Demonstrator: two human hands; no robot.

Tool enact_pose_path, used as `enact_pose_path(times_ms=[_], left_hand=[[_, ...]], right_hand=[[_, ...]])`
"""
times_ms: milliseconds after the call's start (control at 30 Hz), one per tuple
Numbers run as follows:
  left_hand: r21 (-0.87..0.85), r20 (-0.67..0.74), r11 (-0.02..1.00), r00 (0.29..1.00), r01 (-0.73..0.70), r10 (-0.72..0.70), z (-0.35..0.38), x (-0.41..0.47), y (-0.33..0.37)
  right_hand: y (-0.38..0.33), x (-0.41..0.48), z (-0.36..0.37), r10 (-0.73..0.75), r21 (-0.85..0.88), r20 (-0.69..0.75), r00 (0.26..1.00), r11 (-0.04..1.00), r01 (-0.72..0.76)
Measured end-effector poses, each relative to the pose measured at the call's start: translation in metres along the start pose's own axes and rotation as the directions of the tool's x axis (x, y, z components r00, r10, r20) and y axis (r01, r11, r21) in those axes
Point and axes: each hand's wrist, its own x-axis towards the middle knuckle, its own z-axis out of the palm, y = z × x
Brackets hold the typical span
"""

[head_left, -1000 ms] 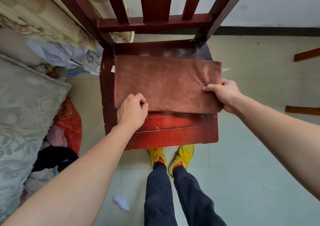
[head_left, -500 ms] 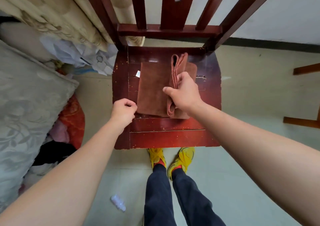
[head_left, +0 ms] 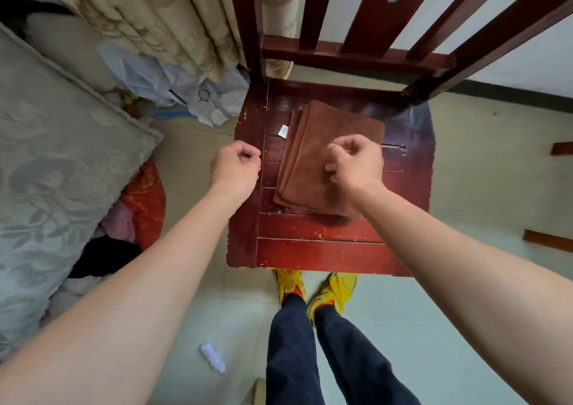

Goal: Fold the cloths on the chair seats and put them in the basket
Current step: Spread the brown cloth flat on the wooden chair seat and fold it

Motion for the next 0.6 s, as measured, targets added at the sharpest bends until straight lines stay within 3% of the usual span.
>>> enact_pose_path(times_ms=[67,167,233,300,400,600], left_hand=[[0.053,0.068,0.992,0.992,-0.112,0.108,0.018,0.002,0.016],[0.231,0.284,0.950,0.948,-0.210,0.141,0.047,-0.004,0.022],[0.377,0.358,0.899,0.930,-0.223,0.081,0.057,-0.009,0.012],[0.444,0.358,0.863,0.931,-0.239,0.074,0.057,-0.015,-0.002],[0.423,0.366,0.868,0.925,-0.261,0.100,0.058,-0.032,-0.014],[0.349,0.407,0.930,0.913,-0.118,-0.037,0.069,-0.076,-0.033]], right_hand=[[0.014,-0.001,-0.020,0.118,0.119,-0.027,0.993,0.986,-0.114],[0.032,-0.005,-0.030,0.243,0.099,0.165,0.956,0.960,-0.262],[0.033,-0.002,-0.033,0.257,0.075,0.232,0.938,0.957,-0.281],[0.035,0.004,-0.041,0.218,0.069,0.162,0.962,0.970,-0.231],[0.051,0.002,-0.062,0.093,-0.187,-0.135,0.986,0.975,-0.118],[0.083,-0.018,-0.073,0.260,-0.392,0.075,0.963,0.895,-0.211]])
